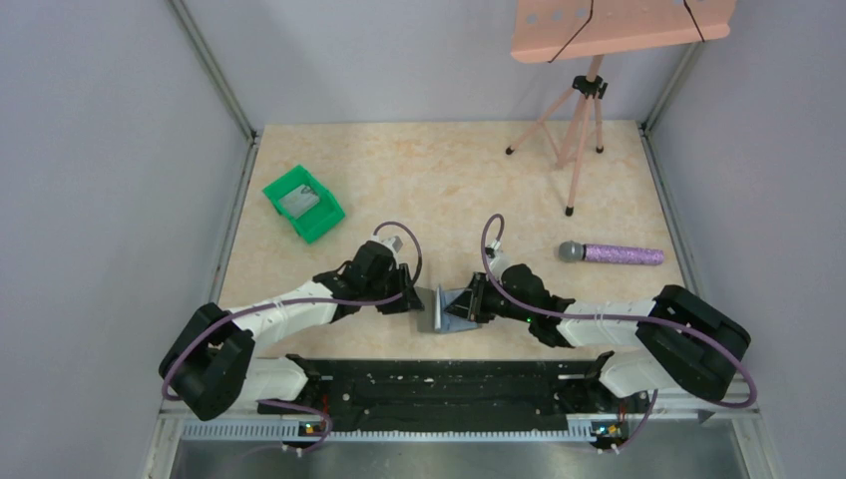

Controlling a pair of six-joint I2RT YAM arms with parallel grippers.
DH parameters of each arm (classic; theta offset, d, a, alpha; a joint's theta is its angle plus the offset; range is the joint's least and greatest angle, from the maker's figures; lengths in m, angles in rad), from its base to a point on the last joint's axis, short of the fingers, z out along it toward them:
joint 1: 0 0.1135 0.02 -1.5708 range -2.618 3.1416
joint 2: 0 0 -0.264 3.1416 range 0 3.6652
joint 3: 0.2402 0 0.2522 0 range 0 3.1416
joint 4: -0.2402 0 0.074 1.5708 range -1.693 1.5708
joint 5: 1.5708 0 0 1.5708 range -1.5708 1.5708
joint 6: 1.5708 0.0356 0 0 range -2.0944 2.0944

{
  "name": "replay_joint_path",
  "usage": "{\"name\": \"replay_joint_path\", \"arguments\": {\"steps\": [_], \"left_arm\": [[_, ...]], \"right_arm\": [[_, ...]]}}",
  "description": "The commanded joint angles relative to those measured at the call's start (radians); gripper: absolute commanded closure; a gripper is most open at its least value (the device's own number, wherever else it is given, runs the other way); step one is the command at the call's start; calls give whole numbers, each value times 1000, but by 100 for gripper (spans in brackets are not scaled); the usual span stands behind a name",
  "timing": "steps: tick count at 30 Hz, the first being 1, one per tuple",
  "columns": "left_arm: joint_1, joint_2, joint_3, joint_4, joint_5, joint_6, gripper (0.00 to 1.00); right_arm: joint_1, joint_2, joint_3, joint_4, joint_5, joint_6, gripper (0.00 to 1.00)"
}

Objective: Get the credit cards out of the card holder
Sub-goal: Remove the credit card from the card holder.

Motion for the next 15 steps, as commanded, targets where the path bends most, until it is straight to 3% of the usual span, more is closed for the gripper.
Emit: {"name": "replay_joint_path", "arguments": {"steps": [1,6,13,15], "left_arm": [[7,-22,27,-9,-20,10,64],[12,-27,13,2,-13,9,64],[21,-23,9,2,-4,22,65],[25,-19,6,11,-1,28,71]], "right_arm": [[11,-10,28,32,12,-20,92],[12,28,22,54,9,-14,98],[12,35,22,69,0,-9,87],[12,34,23,78,-12,-8,85]]}}
